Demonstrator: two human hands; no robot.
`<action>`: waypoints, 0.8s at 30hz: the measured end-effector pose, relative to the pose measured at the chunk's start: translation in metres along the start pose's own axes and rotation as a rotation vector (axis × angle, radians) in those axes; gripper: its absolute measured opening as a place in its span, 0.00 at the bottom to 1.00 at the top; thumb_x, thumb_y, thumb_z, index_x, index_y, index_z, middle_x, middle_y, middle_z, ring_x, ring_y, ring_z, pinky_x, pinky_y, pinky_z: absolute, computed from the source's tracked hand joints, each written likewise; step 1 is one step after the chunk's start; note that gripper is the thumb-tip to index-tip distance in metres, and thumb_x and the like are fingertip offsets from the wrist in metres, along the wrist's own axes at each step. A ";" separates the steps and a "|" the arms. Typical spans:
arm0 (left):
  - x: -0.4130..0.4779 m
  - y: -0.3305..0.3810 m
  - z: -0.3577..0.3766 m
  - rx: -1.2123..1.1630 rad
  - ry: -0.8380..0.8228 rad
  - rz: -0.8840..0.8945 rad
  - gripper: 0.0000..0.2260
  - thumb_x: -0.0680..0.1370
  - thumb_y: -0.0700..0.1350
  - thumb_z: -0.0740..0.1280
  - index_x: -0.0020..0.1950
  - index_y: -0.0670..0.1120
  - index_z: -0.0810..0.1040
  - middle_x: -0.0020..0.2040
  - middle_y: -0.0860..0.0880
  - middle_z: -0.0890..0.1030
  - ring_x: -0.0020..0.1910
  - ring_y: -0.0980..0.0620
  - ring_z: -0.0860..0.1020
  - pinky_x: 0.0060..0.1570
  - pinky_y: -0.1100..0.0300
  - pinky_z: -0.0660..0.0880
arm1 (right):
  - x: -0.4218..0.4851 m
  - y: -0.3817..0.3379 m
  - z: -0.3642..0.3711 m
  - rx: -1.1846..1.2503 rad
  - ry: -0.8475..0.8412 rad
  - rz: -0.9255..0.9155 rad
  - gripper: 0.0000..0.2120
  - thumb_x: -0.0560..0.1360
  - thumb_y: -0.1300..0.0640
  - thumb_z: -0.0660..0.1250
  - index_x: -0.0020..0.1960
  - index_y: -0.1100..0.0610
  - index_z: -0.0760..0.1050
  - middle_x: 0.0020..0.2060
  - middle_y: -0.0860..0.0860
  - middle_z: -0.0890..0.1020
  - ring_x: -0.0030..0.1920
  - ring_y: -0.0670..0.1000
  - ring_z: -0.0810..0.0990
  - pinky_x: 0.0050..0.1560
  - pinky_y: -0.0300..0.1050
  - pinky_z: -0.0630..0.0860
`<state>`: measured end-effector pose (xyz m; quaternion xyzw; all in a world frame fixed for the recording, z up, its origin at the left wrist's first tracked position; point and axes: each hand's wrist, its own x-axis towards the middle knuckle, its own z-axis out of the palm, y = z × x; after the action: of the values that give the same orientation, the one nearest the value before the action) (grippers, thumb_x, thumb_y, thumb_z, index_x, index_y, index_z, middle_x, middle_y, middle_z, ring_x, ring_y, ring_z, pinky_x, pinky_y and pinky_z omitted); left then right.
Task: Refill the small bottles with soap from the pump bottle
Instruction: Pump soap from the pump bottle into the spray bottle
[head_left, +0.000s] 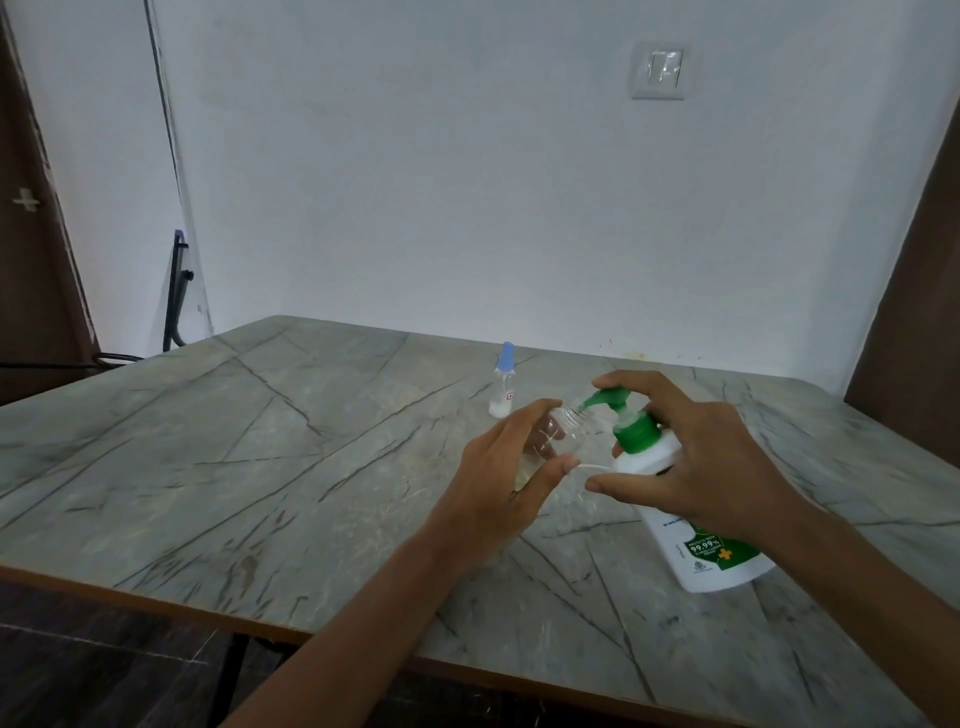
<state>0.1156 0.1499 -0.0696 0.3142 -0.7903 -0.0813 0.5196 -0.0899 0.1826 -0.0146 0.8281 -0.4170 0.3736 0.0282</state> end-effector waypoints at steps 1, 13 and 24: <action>0.000 0.000 0.000 -0.001 0.003 0.001 0.20 0.77 0.52 0.66 0.67 0.47 0.71 0.52 0.59 0.76 0.49 0.66 0.76 0.49 0.76 0.72 | 0.000 0.000 0.000 0.002 0.001 -0.001 0.36 0.60 0.32 0.73 0.64 0.32 0.64 0.43 0.37 0.82 0.43 0.38 0.81 0.41 0.29 0.77; -0.001 -0.001 -0.001 0.028 -0.021 0.023 0.20 0.78 0.52 0.66 0.68 0.47 0.70 0.53 0.57 0.76 0.49 0.67 0.76 0.49 0.76 0.71 | 0.001 0.003 0.000 0.024 0.034 0.011 0.32 0.57 0.35 0.78 0.57 0.31 0.68 0.39 0.42 0.85 0.39 0.41 0.83 0.38 0.32 0.79; 0.000 0.000 0.000 0.009 -0.005 0.024 0.19 0.78 0.54 0.64 0.67 0.48 0.71 0.52 0.57 0.77 0.48 0.62 0.77 0.49 0.73 0.73 | -0.004 -0.001 0.000 -0.069 0.006 -0.005 0.39 0.62 0.33 0.75 0.68 0.33 0.62 0.44 0.38 0.83 0.40 0.39 0.82 0.41 0.31 0.78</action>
<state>0.1156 0.1500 -0.0701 0.3070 -0.7956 -0.0723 0.5173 -0.0904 0.1859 -0.0172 0.8265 -0.4274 0.3614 0.0589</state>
